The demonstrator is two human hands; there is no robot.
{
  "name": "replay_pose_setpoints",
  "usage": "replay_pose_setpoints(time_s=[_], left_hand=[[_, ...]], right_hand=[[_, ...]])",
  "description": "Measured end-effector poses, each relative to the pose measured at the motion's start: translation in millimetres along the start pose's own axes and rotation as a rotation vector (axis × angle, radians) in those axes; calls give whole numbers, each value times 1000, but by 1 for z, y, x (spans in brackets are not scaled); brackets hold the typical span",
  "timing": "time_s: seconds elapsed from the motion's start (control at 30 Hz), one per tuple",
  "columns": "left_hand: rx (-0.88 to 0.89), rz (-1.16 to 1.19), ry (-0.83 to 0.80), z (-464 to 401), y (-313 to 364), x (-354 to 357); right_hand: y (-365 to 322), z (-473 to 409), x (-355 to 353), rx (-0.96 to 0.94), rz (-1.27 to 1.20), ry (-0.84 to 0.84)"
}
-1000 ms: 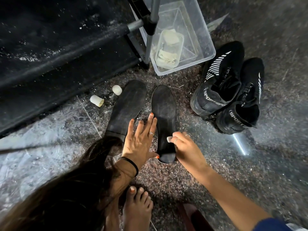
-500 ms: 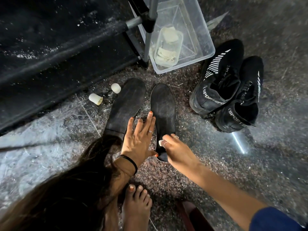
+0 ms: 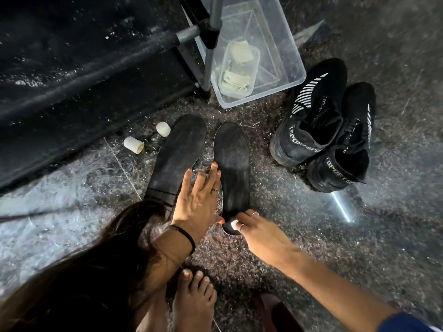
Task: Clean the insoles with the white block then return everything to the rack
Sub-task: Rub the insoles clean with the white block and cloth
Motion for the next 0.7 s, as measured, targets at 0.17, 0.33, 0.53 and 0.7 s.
replay_pose_setpoints(time_s=[0.17, 0.33, 0.53, 0.7], left_hand=[[1, -16, -15, 2, 2, -1], [5, 10, -1, 1, 2, -5], [7, 7, -1, 1, 2, -3], [15, -8, 6, 0, 3, -2]], right_hand=[[26, -20, -33, 149, -63, 188], [48, -33, -34, 289, -56, 286], [7, 3, 0, 153, -116, 143], [0, 0, 6, 23, -29, 2]])
Point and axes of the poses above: each hand's wrist, its own z-axis away from the middle knuckle, its own x-axis out of the palm, y = z × x, the point moved 4 cm from there along -z, towards the middle knuckle, and after that the axes turned 12 degrees about -x, right-handed, at the moved point
